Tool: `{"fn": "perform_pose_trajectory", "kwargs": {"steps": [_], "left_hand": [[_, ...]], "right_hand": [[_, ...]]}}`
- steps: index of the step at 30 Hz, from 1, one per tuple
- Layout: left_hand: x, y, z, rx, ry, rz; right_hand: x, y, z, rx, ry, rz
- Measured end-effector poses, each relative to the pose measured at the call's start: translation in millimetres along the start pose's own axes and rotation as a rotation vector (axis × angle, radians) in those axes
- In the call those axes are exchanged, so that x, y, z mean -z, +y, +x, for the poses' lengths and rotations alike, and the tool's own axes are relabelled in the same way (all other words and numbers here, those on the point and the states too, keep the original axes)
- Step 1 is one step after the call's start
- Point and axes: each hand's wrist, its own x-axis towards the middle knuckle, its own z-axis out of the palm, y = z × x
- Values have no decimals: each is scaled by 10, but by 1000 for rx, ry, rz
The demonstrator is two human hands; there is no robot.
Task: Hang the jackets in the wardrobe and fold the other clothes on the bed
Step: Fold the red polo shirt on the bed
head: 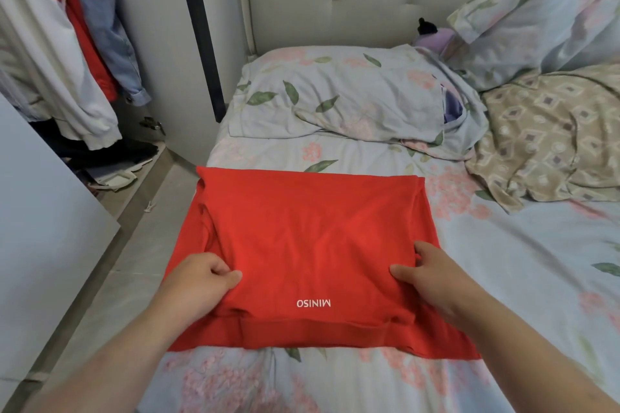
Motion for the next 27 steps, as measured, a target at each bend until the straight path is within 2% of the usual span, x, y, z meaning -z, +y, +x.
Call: {"fn": "perform_pose_trajectory", "kwargs": {"steps": [4,9,13,17,19,21,22,24,27], "left_hand": [[-19,-69,-52,-50,-13,213],[-59,-167,-204,-49,50,454],[-28,-180,-308,16,13,519],[93,-207,-248,-243,226,590],[161,-257,-192,-290,77,613],[154,-336,-162,-182,-82,562],[123,-389,-160,-124,-111,520],[39,-442,-209,-69,-102,498],[-83,-350,-260,4,-36,625]], "right_hand": [[4,113,-43,-109,93,111],[60,166,-109,57,346,-377],[21,330,-205,44,426,-423],[-167,451,-264,59,527,-418],[-325,506,-325,120,580,-503],[-392,529,-348,112,591,-544],[-372,523,-344,91,584,-533],[-265,500,-323,80,558,-506],[-92,450,-330,54,452,-429]]}}
